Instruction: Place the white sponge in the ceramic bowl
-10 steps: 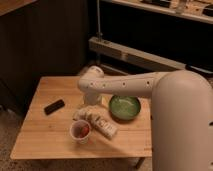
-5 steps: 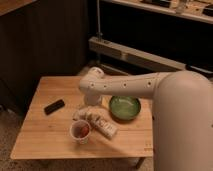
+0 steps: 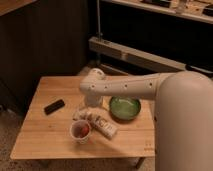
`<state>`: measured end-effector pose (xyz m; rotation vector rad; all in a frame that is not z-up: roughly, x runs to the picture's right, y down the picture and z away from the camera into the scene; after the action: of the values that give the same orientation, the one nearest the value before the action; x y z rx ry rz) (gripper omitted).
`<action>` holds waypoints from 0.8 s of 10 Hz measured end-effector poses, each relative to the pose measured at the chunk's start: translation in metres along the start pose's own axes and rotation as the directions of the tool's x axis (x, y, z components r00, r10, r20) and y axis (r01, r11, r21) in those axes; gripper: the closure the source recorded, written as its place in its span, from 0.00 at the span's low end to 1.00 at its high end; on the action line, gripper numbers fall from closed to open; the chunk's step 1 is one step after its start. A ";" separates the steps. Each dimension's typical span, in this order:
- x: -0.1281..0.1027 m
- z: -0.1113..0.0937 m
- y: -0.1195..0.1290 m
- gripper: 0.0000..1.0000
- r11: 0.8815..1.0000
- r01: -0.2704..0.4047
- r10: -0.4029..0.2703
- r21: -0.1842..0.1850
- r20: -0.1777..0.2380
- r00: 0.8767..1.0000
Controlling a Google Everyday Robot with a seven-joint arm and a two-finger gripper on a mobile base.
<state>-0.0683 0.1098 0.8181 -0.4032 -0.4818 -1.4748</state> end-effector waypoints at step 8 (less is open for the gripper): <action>0.029 -0.005 -0.061 0.12 0.997 0.030 -0.029 0.074 -0.012 1.000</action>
<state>-0.1281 0.0792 0.8270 -0.3301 -0.5343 -1.4820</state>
